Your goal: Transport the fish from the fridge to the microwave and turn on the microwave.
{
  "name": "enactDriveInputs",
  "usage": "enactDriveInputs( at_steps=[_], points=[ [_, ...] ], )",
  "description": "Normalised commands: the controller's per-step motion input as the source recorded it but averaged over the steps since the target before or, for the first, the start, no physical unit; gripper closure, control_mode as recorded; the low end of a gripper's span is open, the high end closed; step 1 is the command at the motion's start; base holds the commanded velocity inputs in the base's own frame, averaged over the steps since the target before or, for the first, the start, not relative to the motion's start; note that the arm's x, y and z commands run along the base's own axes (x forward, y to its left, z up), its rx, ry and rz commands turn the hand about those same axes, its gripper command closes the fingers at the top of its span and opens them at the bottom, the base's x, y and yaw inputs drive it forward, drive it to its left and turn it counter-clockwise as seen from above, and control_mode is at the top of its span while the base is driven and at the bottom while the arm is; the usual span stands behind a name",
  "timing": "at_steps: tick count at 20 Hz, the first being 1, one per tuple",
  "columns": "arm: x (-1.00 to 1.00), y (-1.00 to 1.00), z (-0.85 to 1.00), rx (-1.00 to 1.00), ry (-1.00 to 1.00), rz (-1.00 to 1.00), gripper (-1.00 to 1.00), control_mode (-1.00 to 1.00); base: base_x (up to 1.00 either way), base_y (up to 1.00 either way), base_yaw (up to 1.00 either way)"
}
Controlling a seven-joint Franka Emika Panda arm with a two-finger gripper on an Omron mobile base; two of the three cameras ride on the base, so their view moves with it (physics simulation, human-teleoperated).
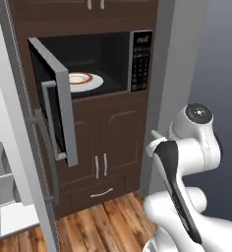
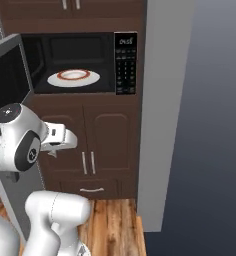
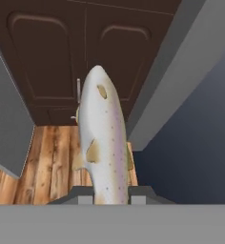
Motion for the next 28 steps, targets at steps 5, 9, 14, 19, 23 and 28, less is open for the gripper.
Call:
enactDriveInputs(
  at_steps=[5,9,14,19,23,28],
  points=[
    [0.00,0.00,0.00,0.00,0.00,0.00,1.00,1.00,0.53,-0.31,0.29],
    [0.00,0.00,0.00,0.00,0.00,0.00,1.00,1.00,0.50,-0.33,0.29],
    [0.00,0.00,0.00,0.00,0.00,0.00,1.00,1.00,0.44,-0.35,0.27],
    [0.00,0.00,0.00,0.00,0.00,0.00,1.00,1.00,0.50,-0.34,0.27],
    [0.00,0.00,0.00,0.00,0.00,0.00,1.00,1.00,0.47,-0.34,0.27],
    [0.00,0.00,0.00,0.00,0.00,0.00,1.00,1.00,0.40,-0.37,0.27]
  ],
)
